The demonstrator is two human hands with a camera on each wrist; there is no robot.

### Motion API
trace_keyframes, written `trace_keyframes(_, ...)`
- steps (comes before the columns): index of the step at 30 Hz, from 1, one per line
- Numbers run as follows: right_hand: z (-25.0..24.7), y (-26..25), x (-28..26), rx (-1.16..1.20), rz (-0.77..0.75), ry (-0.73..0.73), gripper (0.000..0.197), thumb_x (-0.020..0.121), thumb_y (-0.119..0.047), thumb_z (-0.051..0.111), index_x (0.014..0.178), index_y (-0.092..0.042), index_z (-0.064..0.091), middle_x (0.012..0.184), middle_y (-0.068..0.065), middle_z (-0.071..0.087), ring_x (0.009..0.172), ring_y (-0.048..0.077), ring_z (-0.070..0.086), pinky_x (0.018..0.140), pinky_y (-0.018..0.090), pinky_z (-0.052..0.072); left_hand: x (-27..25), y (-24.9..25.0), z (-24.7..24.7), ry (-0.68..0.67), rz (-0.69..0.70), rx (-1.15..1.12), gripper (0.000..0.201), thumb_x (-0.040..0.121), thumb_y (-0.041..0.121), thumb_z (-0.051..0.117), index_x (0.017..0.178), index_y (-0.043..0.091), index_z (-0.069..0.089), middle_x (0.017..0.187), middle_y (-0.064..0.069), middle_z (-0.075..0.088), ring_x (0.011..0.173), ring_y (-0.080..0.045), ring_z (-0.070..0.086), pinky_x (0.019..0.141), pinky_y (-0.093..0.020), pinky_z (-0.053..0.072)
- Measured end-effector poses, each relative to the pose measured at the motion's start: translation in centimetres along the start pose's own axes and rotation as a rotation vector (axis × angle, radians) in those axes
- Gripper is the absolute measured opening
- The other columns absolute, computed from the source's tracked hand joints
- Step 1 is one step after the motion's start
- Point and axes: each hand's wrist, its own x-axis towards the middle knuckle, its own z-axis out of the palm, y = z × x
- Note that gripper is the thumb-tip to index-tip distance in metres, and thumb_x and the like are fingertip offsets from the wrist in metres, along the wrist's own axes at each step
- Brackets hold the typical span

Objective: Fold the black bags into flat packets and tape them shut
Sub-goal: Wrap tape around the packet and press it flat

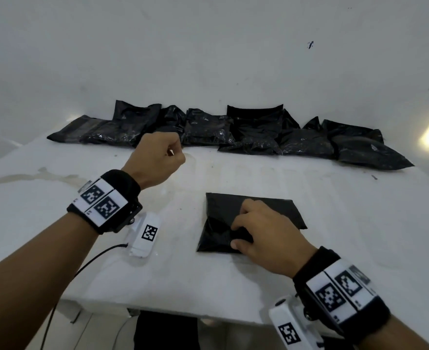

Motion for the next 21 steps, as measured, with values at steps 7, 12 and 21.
trace_keyframes(7,-0.2,-0.3,-0.6,0.142,0.063,0.094,0.022,0.096,-0.041,0.055,0.110,-0.027,0.064,0.100,-0.010,0.064,0.096,0.014,0.058,0.081,0.035,0.051,-0.8,4.9,-5.1,0.170,0.062,-0.091,0.012,0.077,0.008,0.062,0.066,0.004,0.060,0.059,0.000,0.061,0.050,-0.003,0.049,0.051,-0.012,0.039)
trace_keyframes(12,-0.5,-0.2,-0.2,0.293,0.099,0.191,0.028,0.095,-0.041,0.058,0.118,-0.026,0.064,0.097,-0.011,0.069,0.091,0.009,0.063,0.083,0.035,0.054,-1.1,6.6,-7.2,0.151,0.075,-0.087,0.011,0.072,0.007,0.067,0.061,0.007,0.066,0.055,0.006,0.062,0.046,-0.001,0.051,0.049,-0.009,0.039)
trace_keyframes(21,0.4,0.0,0.1,0.268,0.024,0.116,0.021,0.099,-0.026,0.052,0.115,-0.023,0.066,0.099,-0.006,0.071,0.094,0.014,0.064,0.085,0.041,0.054,-2.1,6.7,-7.1,0.255,0.153,-0.084,0.018,0.068,0.023,0.058,0.060,0.008,0.063,0.053,0.002,0.062,0.047,-0.010,0.054,0.050,-0.015,0.040)
